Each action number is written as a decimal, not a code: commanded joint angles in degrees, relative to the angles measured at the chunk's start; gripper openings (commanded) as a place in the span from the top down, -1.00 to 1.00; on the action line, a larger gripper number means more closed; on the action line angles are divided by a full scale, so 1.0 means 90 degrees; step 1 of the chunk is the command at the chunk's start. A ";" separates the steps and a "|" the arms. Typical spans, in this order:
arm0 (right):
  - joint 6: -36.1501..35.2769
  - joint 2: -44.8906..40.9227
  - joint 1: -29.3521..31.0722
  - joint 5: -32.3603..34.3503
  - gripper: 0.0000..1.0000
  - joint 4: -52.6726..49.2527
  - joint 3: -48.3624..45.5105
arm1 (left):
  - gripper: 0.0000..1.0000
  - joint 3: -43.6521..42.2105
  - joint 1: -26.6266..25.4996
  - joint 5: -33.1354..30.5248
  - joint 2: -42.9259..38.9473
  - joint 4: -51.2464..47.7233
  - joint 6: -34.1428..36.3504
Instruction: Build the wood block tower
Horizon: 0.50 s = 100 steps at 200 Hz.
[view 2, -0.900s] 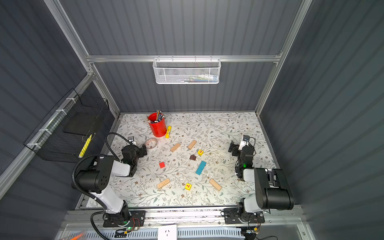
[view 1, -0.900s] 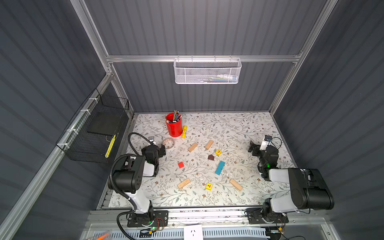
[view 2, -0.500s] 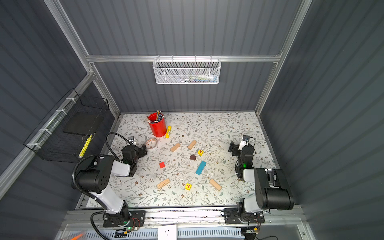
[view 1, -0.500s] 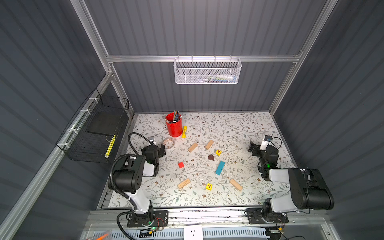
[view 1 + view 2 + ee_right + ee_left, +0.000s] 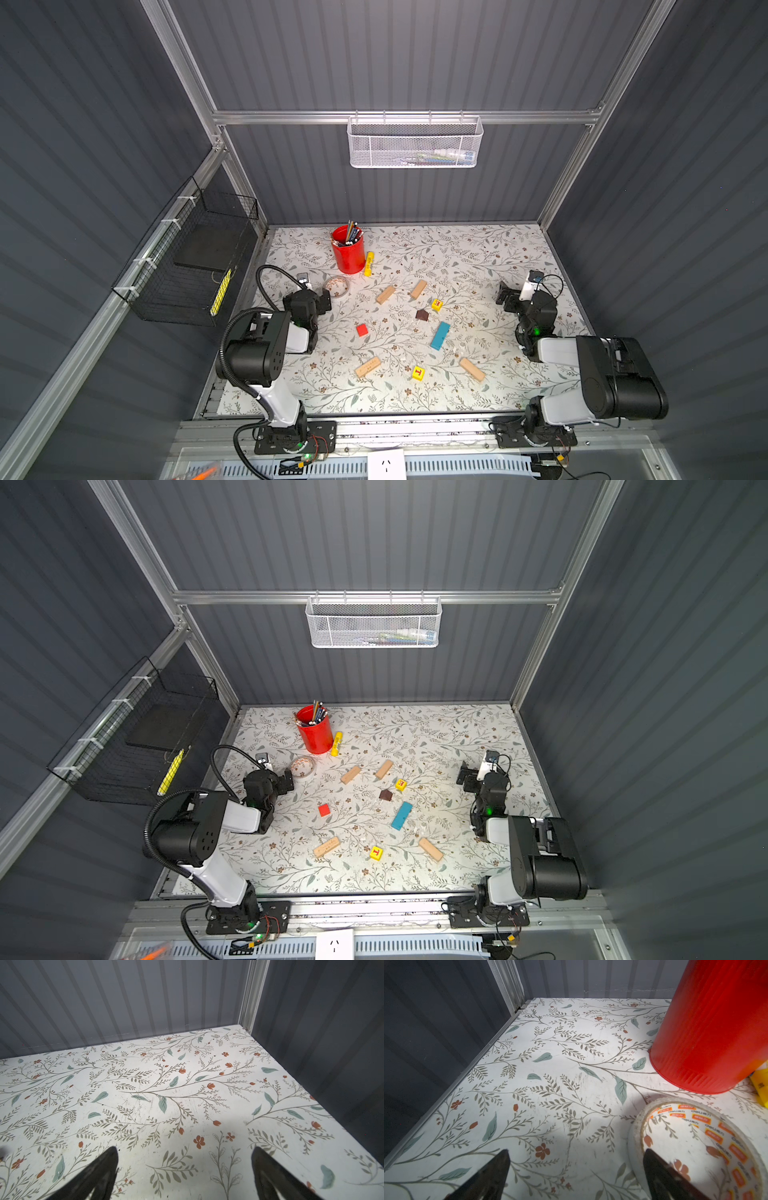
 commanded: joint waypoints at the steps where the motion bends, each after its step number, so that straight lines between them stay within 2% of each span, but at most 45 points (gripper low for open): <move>1: -0.0065 -0.0047 -0.0015 -0.0089 -0.98 0.0206 -0.0011 | -0.99 0.0099 0.0003 0.0015 -0.0165 -0.0138 0.0103; 30: -0.0045 -0.0424 -0.0015 -0.0030 -0.98 0.0199 -0.0162 | -0.99 0.0023 0.0003 0.0212 -0.0588 -0.0446 0.0159; 58: 0.0046 -0.0999 -0.0015 0.0119 -0.97 -0.0687 0.0006 | -0.99 -0.0140 0.0003 0.0142 -0.0935 -0.0449 0.0114; 88: 0.0172 -0.1610 -0.0014 0.0229 -0.98 -0.1595 0.0228 | -0.99 -0.0027 0.0003 0.0281 -0.1702 -0.1388 -0.0014; 100: 0.0535 -0.1899 -0.0015 0.0418 -0.98 -0.2173 0.0397 | -0.99 0.0060 0.0003 0.0415 -0.2082 -0.1853 -0.0123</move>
